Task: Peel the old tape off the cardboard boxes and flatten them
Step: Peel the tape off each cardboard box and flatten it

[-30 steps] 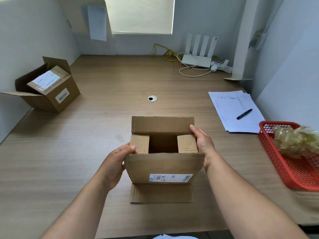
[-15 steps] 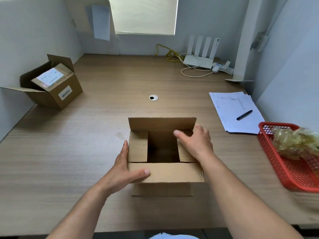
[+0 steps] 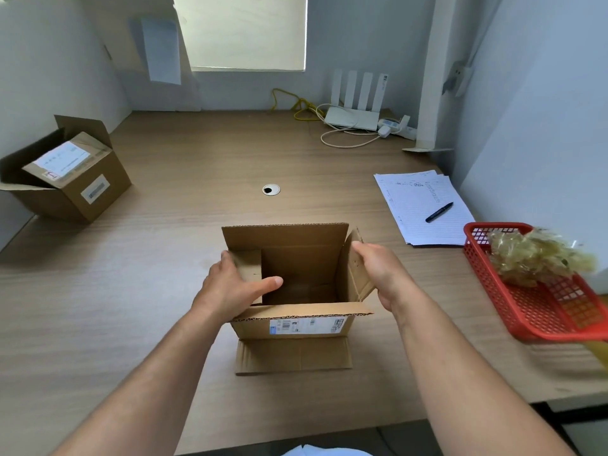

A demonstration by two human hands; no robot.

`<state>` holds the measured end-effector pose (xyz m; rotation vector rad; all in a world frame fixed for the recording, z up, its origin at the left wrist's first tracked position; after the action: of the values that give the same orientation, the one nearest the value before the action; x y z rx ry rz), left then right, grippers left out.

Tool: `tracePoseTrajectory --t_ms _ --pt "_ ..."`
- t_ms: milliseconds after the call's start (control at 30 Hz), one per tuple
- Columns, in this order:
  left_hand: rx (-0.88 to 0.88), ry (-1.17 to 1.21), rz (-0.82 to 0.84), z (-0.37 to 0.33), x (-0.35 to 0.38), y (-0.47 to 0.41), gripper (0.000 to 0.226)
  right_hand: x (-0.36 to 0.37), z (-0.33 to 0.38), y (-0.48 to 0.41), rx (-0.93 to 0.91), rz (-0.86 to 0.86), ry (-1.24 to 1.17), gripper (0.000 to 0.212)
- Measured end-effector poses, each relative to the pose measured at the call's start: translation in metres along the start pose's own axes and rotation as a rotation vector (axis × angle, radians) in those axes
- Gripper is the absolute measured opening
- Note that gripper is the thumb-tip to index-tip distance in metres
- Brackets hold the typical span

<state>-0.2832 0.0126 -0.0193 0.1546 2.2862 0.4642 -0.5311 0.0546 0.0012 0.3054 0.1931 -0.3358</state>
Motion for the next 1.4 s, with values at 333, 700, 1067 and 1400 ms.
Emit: tracePoseTrajectory --t_ms 333,700,1067,1400 --pt "0.02 0.065 -0.17 0.009 -0.001 0.01 0.037 -0.01 -0.008 -0.008 0.16 0.033 -0.228 0.025" --pt "-0.235 0.822 0.253 0.04 -0.014 -0.009 0.089 -0.009 -0.009 -0.016 0.231 0.238 -0.279 0.048" --pt "-0.163 0.969 0.281 0.019 -0.018 -0.014 0.092 -0.007 -0.011 -0.028 0.217 0.173 -0.454 0.084" --pt "-0.065 1.03 0.262 0.015 -0.012 -0.015 0.087 -0.001 -0.032 -0.029 0.102 0.085 -0.653 0.068"
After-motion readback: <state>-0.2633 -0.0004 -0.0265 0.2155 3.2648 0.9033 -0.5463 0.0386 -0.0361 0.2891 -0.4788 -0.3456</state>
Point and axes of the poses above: each hand's wrist, its own y-axis away from the middle knuckle, its own x-axis out of the palm, z = x × y, the point moved 3 cm from there along -y, towards the middle knuckle, and after that the axes turned 6 degrees about -x, right-handed, at the moved point
